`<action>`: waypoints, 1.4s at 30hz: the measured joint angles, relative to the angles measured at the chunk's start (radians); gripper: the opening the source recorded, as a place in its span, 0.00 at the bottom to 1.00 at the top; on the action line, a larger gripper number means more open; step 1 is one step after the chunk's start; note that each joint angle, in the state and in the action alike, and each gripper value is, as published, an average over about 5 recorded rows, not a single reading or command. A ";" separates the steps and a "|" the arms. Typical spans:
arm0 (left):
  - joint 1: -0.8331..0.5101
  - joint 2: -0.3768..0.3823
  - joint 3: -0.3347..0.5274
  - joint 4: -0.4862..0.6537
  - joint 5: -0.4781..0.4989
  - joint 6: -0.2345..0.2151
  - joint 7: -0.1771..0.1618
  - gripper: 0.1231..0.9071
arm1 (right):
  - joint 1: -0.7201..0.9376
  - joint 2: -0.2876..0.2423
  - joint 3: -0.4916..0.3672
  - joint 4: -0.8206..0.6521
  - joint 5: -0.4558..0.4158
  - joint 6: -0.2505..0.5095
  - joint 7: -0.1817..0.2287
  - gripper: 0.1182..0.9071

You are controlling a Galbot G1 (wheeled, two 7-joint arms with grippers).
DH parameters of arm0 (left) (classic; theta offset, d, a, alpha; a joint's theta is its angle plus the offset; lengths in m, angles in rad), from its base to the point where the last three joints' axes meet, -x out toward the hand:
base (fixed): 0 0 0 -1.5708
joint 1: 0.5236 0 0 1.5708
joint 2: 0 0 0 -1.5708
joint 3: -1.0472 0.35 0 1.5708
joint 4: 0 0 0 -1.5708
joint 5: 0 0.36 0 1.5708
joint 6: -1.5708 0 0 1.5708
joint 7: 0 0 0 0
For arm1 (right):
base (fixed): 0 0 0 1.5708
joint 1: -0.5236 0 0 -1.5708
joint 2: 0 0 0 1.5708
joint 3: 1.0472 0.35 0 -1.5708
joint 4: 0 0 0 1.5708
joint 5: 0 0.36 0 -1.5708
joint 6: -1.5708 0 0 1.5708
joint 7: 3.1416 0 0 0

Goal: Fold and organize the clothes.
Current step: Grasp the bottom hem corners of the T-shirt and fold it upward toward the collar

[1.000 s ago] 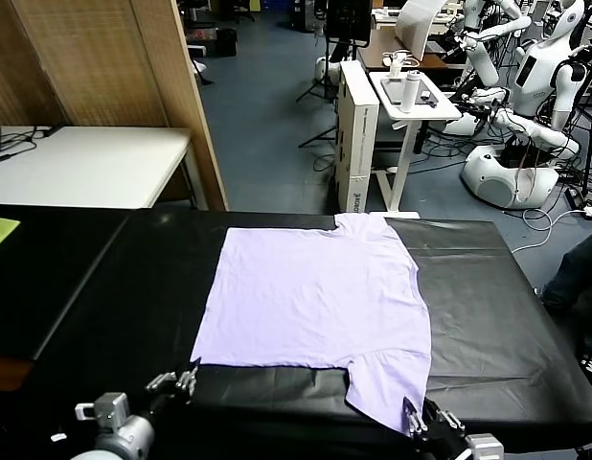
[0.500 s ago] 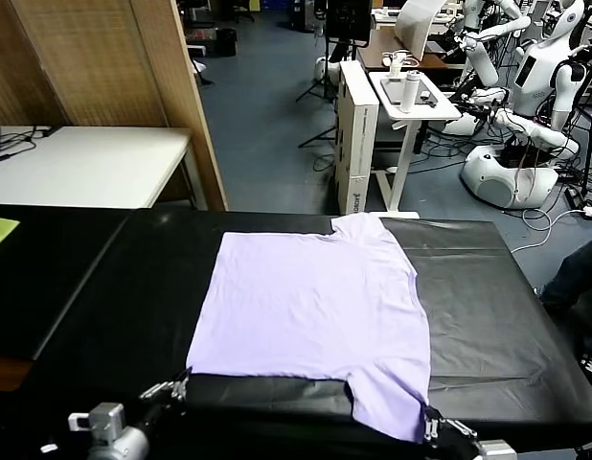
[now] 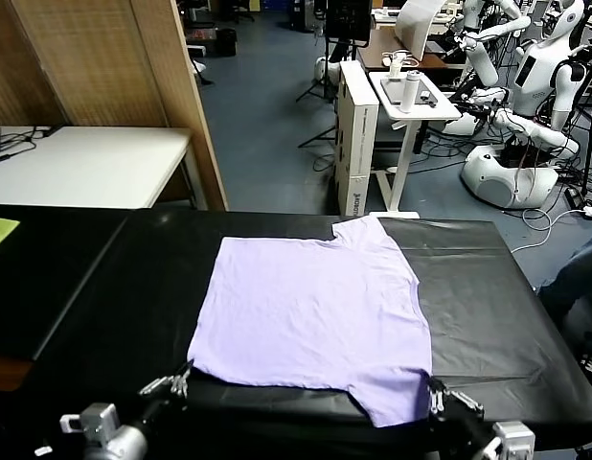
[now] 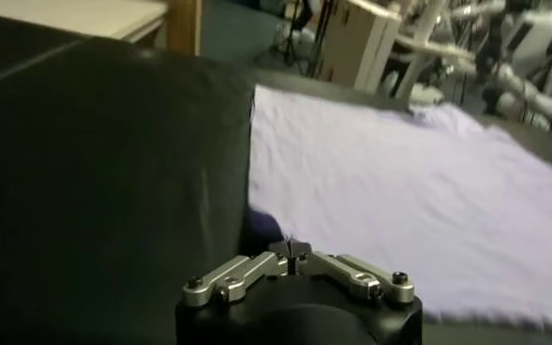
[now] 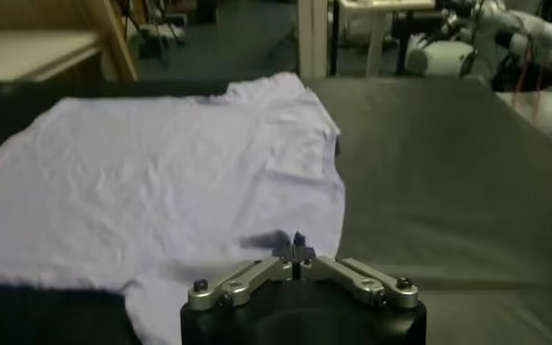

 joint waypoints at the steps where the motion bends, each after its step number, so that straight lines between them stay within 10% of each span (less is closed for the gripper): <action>1: -0.018 -0.004 0.002 0.006 0.000 -0.003 0.002 0.03 | 0.023 -0.007 -0.003 -0.018 0.008 0.000 0.000 0.03; 42: -0.414 0.052 0.165 0.315 0.072 0.002 0.005 0.03 | 0.428 -0.059 -0.167 -0.348 0.032 -0.006 -0.002 0.03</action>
